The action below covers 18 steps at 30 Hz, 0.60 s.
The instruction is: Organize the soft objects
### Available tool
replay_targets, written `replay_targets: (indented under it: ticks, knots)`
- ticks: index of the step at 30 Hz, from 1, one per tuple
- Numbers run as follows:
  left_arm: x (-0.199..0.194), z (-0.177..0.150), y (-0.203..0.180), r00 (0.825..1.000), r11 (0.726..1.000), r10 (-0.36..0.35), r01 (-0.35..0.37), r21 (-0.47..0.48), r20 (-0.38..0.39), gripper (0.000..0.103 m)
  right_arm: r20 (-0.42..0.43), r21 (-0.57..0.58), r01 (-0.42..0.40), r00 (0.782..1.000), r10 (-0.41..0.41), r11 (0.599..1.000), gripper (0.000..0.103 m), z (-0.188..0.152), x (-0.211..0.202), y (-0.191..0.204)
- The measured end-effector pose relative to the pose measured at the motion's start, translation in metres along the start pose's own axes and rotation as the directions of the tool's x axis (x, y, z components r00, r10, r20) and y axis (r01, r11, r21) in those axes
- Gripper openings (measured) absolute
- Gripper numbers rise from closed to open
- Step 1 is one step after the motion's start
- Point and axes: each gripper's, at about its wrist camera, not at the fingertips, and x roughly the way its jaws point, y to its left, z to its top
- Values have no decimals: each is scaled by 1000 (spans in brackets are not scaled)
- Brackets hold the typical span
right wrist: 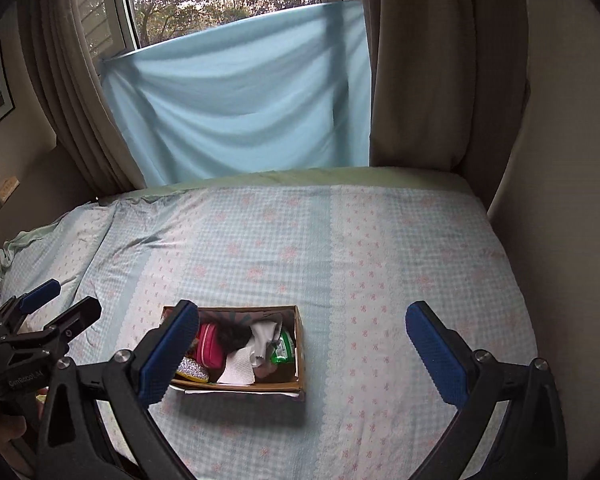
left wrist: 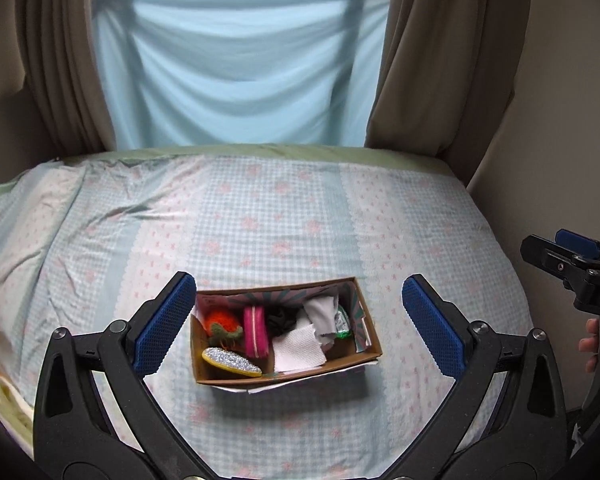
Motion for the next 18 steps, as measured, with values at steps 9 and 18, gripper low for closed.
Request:
replay_targets:
  ticks: [9, 18]
  knots:
    - [-84, 16, -47, 985, 1000, -9, 7, 13, 169, 103, 177, -17, 77, 981, -73, 997, 103, -5, -74, -19]
    - [-113, 0, -92, 968, 999, 10, -23, 49, 252, 103, 217, -18, 87, 973, -81, 996, 103, -22, -90, -41]
